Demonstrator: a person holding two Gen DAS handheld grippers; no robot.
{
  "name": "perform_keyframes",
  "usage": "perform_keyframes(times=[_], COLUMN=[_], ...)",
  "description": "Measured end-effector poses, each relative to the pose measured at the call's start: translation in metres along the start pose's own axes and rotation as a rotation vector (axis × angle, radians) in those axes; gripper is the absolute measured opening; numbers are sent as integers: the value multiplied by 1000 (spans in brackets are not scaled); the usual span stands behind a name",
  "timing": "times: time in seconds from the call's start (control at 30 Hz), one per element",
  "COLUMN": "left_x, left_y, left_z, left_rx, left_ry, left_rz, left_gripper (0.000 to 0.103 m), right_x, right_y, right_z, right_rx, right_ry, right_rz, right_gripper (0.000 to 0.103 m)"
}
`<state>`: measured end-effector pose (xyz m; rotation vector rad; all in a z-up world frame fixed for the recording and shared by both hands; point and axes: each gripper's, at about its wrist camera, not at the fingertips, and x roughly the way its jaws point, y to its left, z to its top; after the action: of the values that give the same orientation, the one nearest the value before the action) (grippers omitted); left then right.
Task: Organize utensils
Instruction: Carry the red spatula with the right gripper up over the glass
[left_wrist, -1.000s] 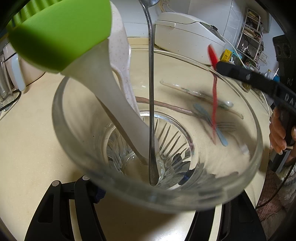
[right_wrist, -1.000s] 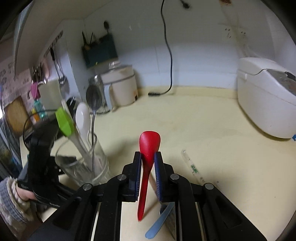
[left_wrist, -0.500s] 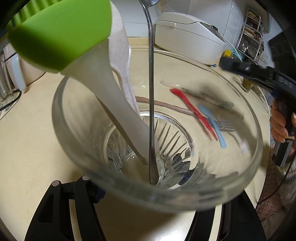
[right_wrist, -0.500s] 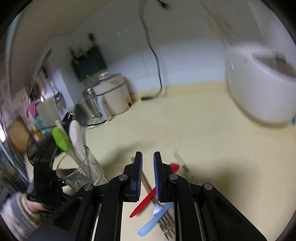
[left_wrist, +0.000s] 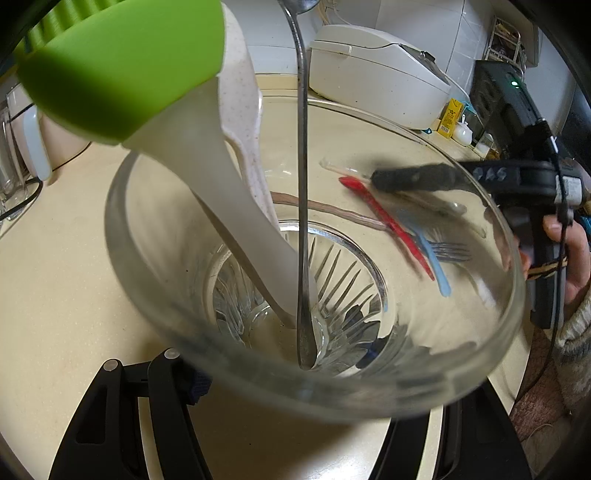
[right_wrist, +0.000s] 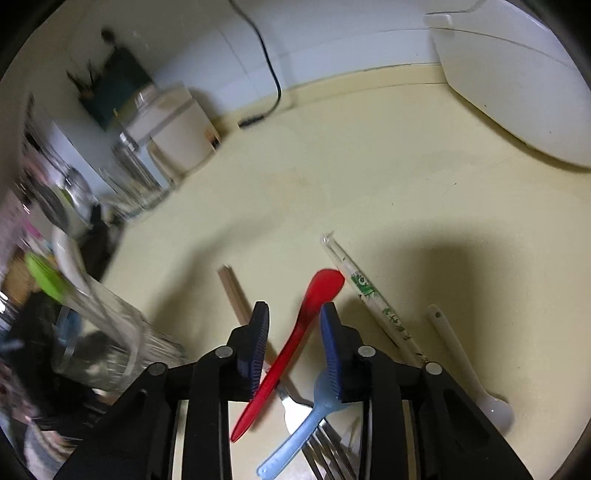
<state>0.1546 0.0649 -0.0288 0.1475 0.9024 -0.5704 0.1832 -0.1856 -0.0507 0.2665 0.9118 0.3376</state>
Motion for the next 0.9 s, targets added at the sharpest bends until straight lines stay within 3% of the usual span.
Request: perform_keyframes(times=[0.17,0.3,0.37,0.47,0.53,0.7,0.9], left_x=[0,1,0,0,0,-1,-1], left_y=[0,1,2,5,6,8,7], left_z=[0,0,-1,-1,0,1,1], left_rx=[-4,-7,-11,-11,-10,-12,-11], left_ry=[-1,-2,-3,-3,-3,-4,-4], left_rz=[-7,-12,-18,-20,-18,-21,-18], left_gripper=[70,70,70,70,70,70,70], right_x=[23,41,44,41,37,25,-15], right_y=[19,34,34,31,25,7,10], right_z=[-2,3,5,3,1,3,10], right_rx=[-107,-235,-253,-256,-233,-108,-95], right_ry=[53,46,44,31,19,-16,-197], right_rz=[-172,-308,-297,-289,-255,-66,5], right_gripper=[33,33,32,16,16,15,15])
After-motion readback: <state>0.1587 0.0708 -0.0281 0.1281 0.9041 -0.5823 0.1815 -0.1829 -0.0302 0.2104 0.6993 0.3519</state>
